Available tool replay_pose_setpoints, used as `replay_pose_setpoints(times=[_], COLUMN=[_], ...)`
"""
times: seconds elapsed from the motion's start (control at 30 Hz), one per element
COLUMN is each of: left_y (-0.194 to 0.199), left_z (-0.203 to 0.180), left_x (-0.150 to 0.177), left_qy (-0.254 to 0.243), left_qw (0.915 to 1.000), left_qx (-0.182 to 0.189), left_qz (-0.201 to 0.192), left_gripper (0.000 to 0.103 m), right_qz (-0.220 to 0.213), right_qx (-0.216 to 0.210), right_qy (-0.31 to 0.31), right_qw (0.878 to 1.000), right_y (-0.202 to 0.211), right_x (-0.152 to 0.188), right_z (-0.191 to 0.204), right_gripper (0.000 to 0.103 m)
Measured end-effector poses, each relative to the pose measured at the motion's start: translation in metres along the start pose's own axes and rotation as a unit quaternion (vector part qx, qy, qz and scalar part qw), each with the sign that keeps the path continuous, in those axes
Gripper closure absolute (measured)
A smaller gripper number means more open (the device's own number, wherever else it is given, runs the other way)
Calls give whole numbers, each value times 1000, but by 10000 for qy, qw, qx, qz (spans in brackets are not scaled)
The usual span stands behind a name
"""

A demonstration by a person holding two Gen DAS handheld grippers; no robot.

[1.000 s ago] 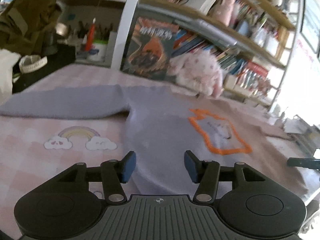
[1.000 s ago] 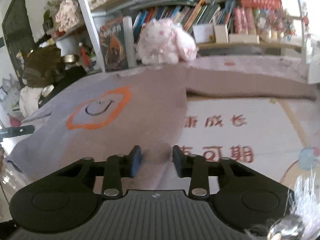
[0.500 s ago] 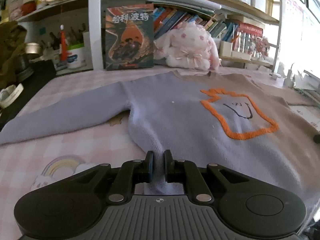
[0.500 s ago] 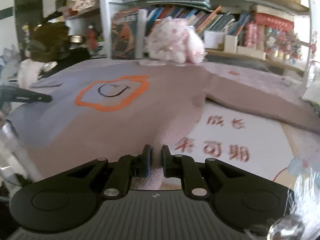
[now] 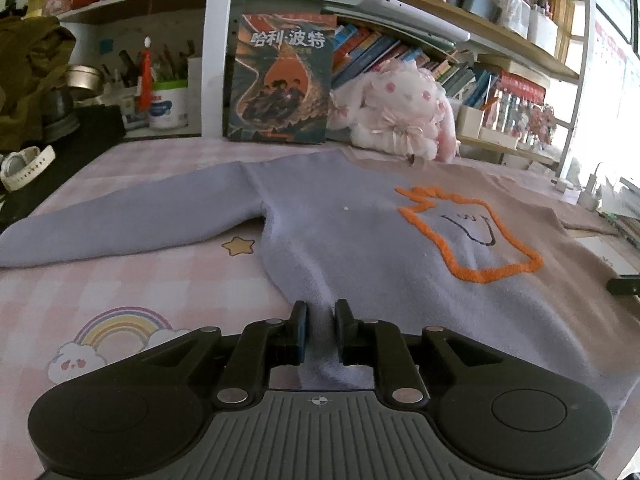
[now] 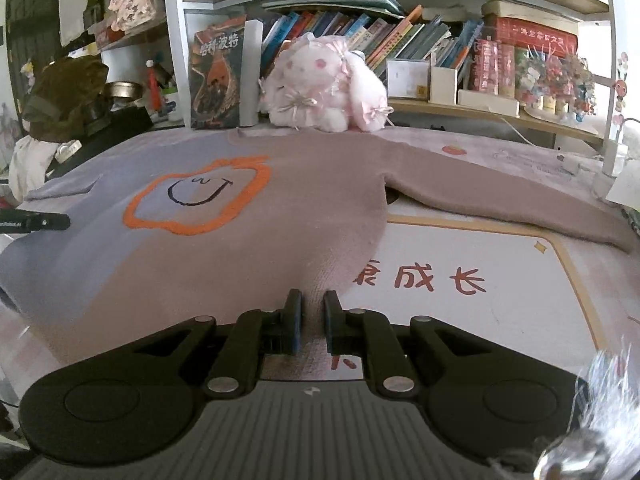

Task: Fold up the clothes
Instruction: 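Pinch the sweater hem with the right gripper and smooth it, then release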

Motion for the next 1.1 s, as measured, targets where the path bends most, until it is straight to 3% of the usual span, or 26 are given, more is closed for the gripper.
replay_pose_setpoints(times=[0.17,0.23,0.37,0.43,0.6,0.7,0.77,0.83,0.9,1.0,1.1], left_y=[22,34,56,66,83,90,95,99,101,97,92], left_z=[-7,-11,-22,-27,-35,-37,-34,-30,-24,-16,-15], left_x=[14,21,31,33,35,36,36,36,37,40,42], left_qy=[-235,-356,-611,-749,-884,-895,-733,-559,-200,255,305], left_qw=[9996,9992,9978,9967,9948,9942,9951,9957,9968,9968,9967], left_qx=[-137,-175,-218,-273,-385,-424,-427,-428,-313,-177,-360], left_qz=[-62,-83,-103,-153,-327,-412,-504,-599,-713,-742,-663], left_gripper=[79,77,75,72,61,59,55,41,33,29,25], right_qz=[-123,-208,-299,-327,-371,-424,-513,-623,-693,-729,-720], right_qx=[186,317,427,416,308,240,181,116,61,-1,-32], right_qy=[270,549,790,792,641,565,508,452,431,429,421], right_qw=[9994,9978,9955,9955,9968,9972,9972,9970,9966,9964,9965], right_y=[7,12,23,28,36,42,46,51,53,53,50], right_x=[7,13,24,26,31,32,31,29,28,26,25], right_z=[5,11,15,15,13,14,15,16,19,23,26], right_gripper=[84,75,67,60,56,52,44,32,26,14,10])
Point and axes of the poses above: each gripper's, at about its wrist camera, not at the fingertips, and y roughly against the way its jaws point, z to its left, x to its underside, the point moved 1 cm from there along -y, roughly the way its jaws point, and after that the axes turned 13 degrees about -y, right-handed, at the moved point
